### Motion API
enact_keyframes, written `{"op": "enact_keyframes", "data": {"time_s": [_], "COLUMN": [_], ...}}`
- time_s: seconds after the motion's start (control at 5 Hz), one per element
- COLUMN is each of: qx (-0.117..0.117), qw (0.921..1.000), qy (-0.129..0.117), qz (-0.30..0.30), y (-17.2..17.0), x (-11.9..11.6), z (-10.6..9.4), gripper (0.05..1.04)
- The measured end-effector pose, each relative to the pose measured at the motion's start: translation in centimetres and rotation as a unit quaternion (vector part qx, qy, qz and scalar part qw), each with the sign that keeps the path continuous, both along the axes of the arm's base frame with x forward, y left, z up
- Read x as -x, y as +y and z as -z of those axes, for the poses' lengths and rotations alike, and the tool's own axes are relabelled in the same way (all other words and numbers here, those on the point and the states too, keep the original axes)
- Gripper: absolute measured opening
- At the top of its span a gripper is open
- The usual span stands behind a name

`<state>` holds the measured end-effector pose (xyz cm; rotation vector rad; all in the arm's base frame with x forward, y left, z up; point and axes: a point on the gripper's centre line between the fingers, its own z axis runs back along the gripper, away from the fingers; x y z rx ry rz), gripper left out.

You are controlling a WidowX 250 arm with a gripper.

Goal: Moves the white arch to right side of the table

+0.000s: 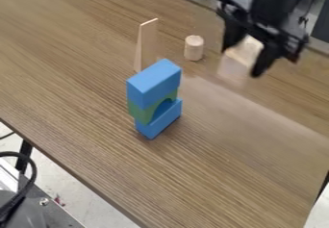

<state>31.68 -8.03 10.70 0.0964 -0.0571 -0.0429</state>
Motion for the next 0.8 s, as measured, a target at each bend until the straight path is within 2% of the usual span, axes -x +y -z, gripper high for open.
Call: {"op": "enact_keyframes", "data": {"time_s": [0.2, 0.4, 0.6, 0.8], "qx": [0.018, 0.058, 0.088, 0.098], "qw": [0.9979, 0.9940, 0.9903, 0.9898], "qy": [-0.006, 0.001, -0.005, -0.011], "qz": [-0.062, -0.093, -0.108, -0.103], "y": [-0.1, 1.0, 2.8, 3.1], "x": [-0.5, 0.0, 0.1, 0.5], "z": [1.7, 3.7, 5.1, 6.0], "gripper": [0.582, 0.582, 0.582, 0.582]}}
